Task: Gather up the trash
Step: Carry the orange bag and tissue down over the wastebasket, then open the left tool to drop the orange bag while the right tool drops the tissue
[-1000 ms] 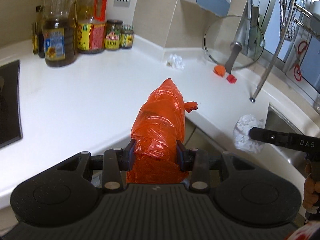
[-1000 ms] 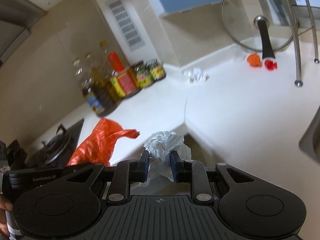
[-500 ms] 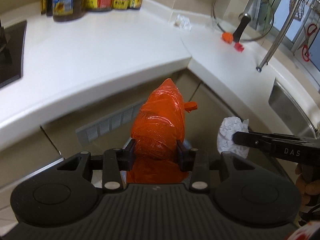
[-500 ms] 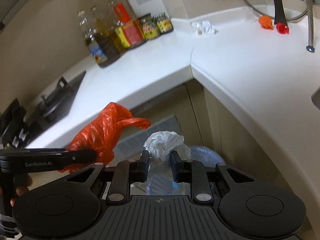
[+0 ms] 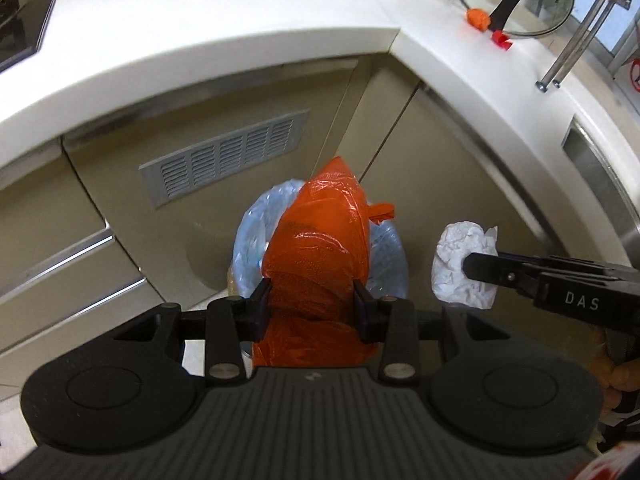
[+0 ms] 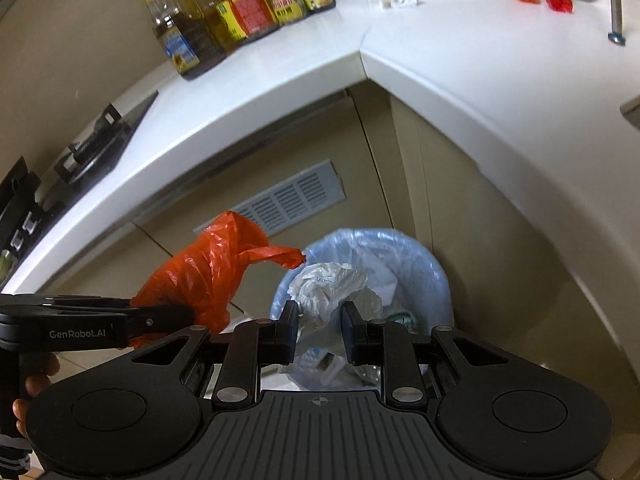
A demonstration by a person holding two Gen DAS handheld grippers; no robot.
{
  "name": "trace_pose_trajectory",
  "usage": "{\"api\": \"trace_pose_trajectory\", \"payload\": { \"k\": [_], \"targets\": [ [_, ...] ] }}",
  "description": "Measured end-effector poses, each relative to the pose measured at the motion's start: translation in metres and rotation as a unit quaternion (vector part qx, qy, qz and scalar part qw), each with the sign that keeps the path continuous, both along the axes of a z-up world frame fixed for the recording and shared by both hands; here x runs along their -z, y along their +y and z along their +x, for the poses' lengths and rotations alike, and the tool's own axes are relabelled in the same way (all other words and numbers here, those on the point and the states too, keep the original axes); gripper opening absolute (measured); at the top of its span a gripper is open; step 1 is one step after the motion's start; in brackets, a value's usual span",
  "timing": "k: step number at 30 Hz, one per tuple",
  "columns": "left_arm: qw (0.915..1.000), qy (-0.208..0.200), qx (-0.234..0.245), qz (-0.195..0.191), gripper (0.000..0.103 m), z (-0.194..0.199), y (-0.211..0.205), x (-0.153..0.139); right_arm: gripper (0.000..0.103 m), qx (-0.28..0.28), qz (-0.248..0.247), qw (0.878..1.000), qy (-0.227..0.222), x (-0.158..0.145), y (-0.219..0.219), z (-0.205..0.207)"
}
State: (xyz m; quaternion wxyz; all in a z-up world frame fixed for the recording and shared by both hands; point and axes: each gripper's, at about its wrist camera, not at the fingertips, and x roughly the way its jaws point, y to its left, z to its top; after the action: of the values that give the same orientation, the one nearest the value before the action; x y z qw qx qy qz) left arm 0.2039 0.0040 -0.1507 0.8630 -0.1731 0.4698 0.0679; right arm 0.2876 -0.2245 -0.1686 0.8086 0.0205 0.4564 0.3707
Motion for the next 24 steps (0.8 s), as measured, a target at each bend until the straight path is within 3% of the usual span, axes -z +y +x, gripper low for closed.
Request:
{"api": "trace_pose_trajectory", "payload": {
  "k": [14,24],
  "targets": [
    [0.999,0.043,-0.01,-0.001,0.037,0.022,0.012,0.051,0.023,0.013,-0.035,0.999,0.016,0.033,0.012,0.017],
    [0.9977,0.068,0.002,0.0,0.037,0.061,0.018,0.089,0.024,0.028,-0.052,0.998,0.036,0.063,0.029,0.04]
  ]
}}
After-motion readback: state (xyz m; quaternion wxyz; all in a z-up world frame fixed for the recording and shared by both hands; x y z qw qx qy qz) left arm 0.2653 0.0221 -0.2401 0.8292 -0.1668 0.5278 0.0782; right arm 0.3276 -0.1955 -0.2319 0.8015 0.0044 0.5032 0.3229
